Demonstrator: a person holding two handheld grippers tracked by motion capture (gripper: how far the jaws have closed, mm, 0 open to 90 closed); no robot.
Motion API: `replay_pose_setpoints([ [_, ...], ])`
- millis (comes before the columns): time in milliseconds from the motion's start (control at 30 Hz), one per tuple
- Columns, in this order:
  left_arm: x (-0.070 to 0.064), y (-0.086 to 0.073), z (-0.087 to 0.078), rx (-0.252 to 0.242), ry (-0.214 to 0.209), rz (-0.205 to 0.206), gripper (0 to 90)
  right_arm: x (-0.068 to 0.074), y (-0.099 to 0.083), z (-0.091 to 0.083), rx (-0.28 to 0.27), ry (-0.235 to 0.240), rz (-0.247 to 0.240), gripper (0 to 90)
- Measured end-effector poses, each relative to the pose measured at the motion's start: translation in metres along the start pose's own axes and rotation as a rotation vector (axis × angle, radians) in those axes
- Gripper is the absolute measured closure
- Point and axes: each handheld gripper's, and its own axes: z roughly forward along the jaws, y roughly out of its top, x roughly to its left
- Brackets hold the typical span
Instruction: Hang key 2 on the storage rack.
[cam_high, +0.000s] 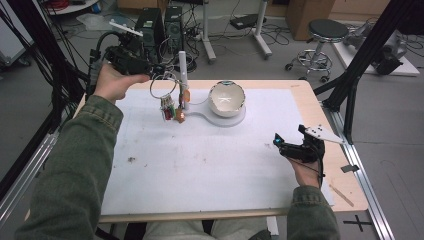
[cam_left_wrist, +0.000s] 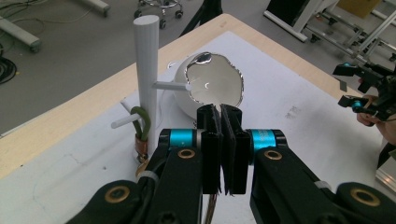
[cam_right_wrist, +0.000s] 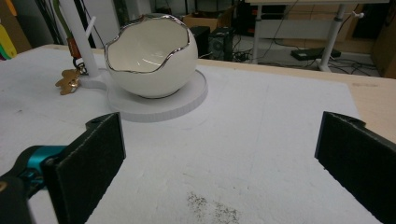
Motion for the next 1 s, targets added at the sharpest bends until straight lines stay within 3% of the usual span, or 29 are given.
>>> replay_pose_setpoints([
  [533,-0.008,0.013,0.017,-0.03,-0.028,0.013,86.9,-0.001,0.0,-0.001,-0.005,-0.002,0.001,0.8],
  [1000,-0.002,0.013,0.035,-0.055,-0.017,-0.024,86.8,-0.002,0.0,-0.002,-0.006,0.001,0.005,0.8],
])
